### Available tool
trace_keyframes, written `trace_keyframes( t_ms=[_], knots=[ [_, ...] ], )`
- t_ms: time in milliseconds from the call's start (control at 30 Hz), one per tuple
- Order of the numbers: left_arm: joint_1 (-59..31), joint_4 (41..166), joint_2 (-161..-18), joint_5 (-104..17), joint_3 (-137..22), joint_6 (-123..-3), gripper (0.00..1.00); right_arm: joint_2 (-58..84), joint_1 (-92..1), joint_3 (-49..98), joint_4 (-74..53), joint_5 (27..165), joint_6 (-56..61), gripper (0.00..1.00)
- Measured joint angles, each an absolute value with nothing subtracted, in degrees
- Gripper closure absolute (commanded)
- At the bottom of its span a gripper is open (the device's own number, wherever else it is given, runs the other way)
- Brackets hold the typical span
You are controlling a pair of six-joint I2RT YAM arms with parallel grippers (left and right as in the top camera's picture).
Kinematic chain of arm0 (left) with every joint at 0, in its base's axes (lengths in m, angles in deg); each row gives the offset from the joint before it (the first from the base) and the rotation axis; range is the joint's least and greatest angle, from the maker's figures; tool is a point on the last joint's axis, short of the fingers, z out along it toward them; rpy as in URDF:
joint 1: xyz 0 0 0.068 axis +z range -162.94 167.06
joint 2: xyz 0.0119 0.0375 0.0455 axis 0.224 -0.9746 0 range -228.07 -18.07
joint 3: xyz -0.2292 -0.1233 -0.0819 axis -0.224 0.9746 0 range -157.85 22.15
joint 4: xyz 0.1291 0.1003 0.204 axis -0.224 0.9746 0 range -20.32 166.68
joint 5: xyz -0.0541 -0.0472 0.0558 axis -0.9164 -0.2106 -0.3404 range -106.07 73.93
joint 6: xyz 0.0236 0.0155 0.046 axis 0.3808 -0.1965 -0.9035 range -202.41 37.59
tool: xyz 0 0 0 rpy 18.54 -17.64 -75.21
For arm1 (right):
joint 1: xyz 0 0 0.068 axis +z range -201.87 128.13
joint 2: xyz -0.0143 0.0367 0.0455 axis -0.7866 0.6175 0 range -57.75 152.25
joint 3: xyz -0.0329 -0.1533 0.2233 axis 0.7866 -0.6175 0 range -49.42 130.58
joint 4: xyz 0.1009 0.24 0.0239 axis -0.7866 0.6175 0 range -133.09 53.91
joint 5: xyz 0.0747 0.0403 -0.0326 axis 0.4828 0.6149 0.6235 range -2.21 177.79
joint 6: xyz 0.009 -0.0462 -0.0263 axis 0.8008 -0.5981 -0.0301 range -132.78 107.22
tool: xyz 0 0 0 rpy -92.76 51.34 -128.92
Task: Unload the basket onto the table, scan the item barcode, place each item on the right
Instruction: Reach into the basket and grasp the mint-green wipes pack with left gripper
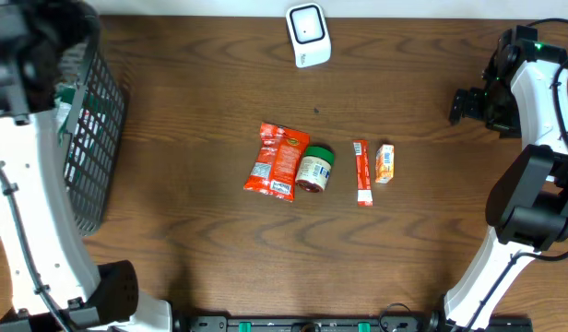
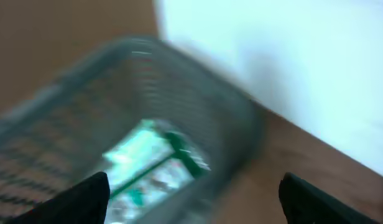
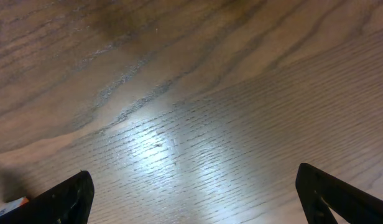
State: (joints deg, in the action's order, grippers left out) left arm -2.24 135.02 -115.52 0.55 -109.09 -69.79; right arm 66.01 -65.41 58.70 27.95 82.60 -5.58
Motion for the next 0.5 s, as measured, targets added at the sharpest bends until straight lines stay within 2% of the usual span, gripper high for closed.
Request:
trace_keyframes(
  t_ms=[267, 500],
  knots=[
    [10.17, 136.53, -122.06, 4.62, -109.09, -76.61, 0.07, 66.01, -65.41, 58.70, 27.95, 82.58, -5.58, 0.01],
    [16.31, 136.99, -133.58, -3.95, -109.07, -83.65, 0.06, 66.01, -65.41, 58.70, 27.98, 82.60, -5.58, 0.01]
  ],
)
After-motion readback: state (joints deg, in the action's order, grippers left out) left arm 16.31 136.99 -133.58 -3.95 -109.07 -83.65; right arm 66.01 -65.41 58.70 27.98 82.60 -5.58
